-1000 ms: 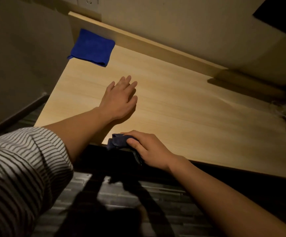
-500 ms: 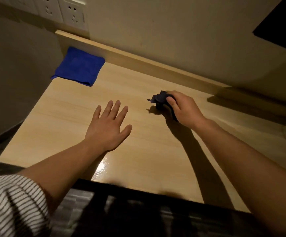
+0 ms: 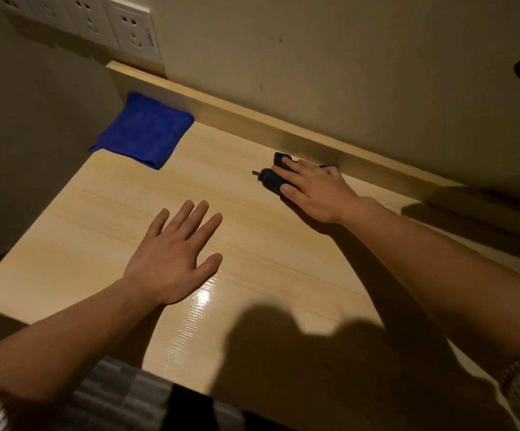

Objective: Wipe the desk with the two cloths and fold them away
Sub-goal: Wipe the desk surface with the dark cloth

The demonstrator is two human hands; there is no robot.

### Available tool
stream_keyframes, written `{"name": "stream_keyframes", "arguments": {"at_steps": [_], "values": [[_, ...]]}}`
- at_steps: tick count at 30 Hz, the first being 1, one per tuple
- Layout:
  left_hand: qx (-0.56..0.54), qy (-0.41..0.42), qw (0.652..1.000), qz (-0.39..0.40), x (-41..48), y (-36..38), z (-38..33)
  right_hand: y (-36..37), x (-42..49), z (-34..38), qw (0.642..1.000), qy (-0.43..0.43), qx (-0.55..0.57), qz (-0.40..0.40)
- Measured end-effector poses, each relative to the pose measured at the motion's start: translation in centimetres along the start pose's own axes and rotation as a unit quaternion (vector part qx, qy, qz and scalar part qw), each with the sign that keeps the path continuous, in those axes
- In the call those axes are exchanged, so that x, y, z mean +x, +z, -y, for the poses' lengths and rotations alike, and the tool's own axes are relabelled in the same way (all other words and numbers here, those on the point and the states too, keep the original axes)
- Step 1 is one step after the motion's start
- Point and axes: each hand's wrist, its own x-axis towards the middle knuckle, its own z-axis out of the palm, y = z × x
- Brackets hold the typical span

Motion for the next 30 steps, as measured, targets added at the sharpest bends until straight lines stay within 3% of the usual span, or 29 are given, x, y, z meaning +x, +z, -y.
{"name": "stream_keyframes", "arguments": {"at_steps": [4, 11, 30], "values": [[-0.001, 0.001, 1.0, -0.001, -0.1, -0.1, 0.0, -0.6, 1.4, -1.0, 0.998, -0.046, -0.034, 0.015], [0.0, 0.009, 1.0, -0.009, -0.1, 0.2, 0.1, 2.6, -1.0, 2.2, 0.999, -0.011, 0.02, -0.043], [-0.013, 0.035, 0.999, -0.004, -0.1, -0.2, 0.4, 9.0, -19.2, 20.0, 0.995, 0.015, 0.099, -0.028]]}}
